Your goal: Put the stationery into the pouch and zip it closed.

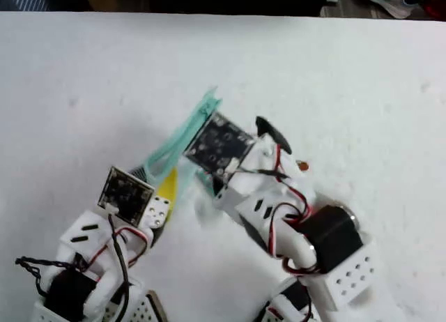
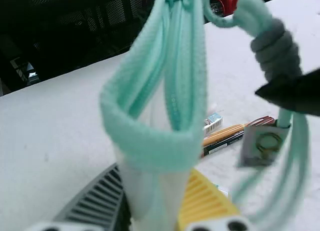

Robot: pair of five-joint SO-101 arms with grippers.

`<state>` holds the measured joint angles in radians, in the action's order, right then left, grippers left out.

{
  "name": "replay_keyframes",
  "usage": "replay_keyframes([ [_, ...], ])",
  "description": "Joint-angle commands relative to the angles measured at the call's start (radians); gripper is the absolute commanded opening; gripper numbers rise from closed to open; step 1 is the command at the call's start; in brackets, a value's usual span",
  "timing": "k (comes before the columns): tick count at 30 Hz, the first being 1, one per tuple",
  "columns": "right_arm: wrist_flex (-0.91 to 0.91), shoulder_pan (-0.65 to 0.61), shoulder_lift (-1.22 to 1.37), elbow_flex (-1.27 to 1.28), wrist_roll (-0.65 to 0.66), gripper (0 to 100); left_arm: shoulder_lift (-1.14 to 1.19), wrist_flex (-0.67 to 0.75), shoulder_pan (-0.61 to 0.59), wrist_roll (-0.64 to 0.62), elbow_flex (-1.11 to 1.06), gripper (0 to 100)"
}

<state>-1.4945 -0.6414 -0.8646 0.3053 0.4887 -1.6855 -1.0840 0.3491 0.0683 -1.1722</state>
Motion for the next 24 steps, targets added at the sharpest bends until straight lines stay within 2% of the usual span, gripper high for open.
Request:
replay_keyframes([
  [1, -0.051, -0.018, -0.010, 0.025, 0.084, 34.8, -0.016, 0.000, -0.001, 0.005, 0.068, 2],
  [10, -0.062, -0.018, -0.012, 0.100, 0.098, 34.8, -0.016, -0.005, -0.248, 0.002, 0.149, 2],
  [16, -0.001, -0.004, -0.004, 0.132, 0.098, 34.7, -0.016, 0.034, -0.269, -0.114, 0.057, 2],
  [20, 0.117, 0.090, -0.002, 0.265, 0.117, 29.2, -0.016, 0.127, -0.274, -0.115, -0.040, 2],
  [24, 0.285, 0.252, -0.001, 0.440, 0.302, 19.6, -0.016, 0.192, -0.269, -0.117, -0.106, 2],
])
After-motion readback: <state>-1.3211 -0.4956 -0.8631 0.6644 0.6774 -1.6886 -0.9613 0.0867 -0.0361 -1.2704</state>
